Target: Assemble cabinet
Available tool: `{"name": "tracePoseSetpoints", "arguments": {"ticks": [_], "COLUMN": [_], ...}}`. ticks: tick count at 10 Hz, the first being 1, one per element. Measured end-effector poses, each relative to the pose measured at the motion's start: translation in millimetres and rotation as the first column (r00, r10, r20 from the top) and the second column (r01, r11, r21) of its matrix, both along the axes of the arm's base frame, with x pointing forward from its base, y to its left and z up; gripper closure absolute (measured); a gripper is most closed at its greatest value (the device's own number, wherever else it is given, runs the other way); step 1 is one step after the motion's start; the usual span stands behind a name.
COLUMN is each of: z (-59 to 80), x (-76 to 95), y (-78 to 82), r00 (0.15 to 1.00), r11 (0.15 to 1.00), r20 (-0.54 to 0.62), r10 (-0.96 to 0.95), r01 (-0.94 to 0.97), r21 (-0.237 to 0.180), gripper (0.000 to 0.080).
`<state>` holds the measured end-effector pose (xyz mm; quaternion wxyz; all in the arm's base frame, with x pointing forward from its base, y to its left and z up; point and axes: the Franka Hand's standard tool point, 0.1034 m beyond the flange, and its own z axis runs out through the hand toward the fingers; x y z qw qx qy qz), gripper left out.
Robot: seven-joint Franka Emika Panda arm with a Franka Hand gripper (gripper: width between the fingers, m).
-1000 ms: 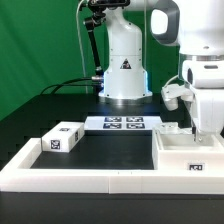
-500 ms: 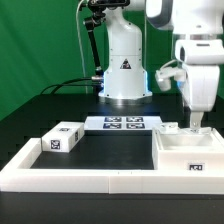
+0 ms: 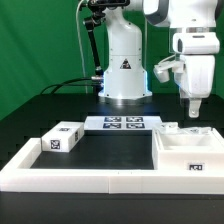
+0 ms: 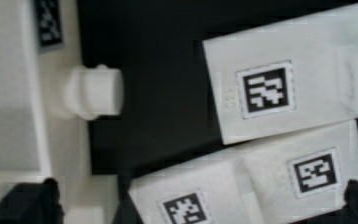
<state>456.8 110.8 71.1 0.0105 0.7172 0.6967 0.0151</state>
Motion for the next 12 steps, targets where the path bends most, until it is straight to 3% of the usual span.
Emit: {"name": "tracePoseSetpoints", "arguments": {"ticks": [3,4,8,12], "z": [-2.4,-9.8,-16.4,-18.4], "x": [-0.1,-2.2,-13.2,-12.6], "y": [-1.2,-0.1,41.4,34.6], "r00": [1.0,0.995,0.967,0.97], "r11": [1.0,0.995,0.967,0.97], "r20": [0.001,-0.001,-0.007,-0.011], "r10": [0.03,0.097,0.254,0.242], "r01": [-0.03,-0.097,-0.254,-0.242], "r21": [0.002,0.008,0.001,0.001], "gripper": [0.0002,0.0002,0.0002,0.0002]}}
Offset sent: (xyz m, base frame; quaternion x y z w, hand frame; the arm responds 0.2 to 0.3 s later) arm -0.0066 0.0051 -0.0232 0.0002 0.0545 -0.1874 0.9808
